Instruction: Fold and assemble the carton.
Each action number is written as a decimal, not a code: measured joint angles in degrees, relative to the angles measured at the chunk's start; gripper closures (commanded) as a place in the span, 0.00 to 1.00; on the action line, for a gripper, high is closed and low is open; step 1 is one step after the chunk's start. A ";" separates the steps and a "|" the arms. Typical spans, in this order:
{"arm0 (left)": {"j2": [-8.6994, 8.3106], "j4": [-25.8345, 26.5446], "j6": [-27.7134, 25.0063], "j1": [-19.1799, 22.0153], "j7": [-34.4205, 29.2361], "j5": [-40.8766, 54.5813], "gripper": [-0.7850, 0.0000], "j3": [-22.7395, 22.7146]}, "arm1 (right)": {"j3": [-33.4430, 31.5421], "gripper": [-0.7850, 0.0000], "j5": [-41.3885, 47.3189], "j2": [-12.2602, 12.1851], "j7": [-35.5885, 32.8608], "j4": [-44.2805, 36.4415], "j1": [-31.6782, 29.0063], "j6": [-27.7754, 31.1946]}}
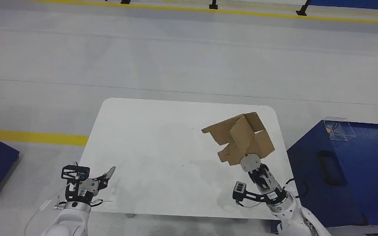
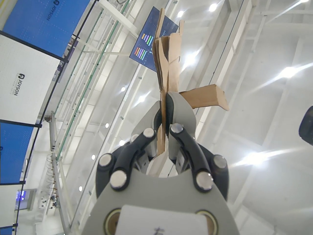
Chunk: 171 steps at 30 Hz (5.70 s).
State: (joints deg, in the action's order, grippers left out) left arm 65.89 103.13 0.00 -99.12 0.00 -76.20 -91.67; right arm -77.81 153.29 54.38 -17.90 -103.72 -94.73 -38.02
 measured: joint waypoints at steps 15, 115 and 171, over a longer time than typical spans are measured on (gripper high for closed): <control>0.00 0.00 0.00 0.00 0.00 0.00 0.00 0.00 | -23.01 1.00 -65.54 0.72 -24.29 -19.78 -11.73 42.53; -4.29 -13.83 -3.15 29.99 -84.98 108.36 1.00 19.90 | 4.68 0.00 -119.01 5.41 -29.38 2.22 3.26 59.10; 6.35 -28.06 -30.64 33.38 -65.08 137.54 0.00 36.55 | 8.05 1.00 -128.84 8.06 -20.54 5.68 4.91 80.56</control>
State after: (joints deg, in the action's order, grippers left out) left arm 72.24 75.07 -30.64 -65.75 -65.08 61.34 -55.12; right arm -69.77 24.45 62.44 -38.44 -98.04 -89.83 42.54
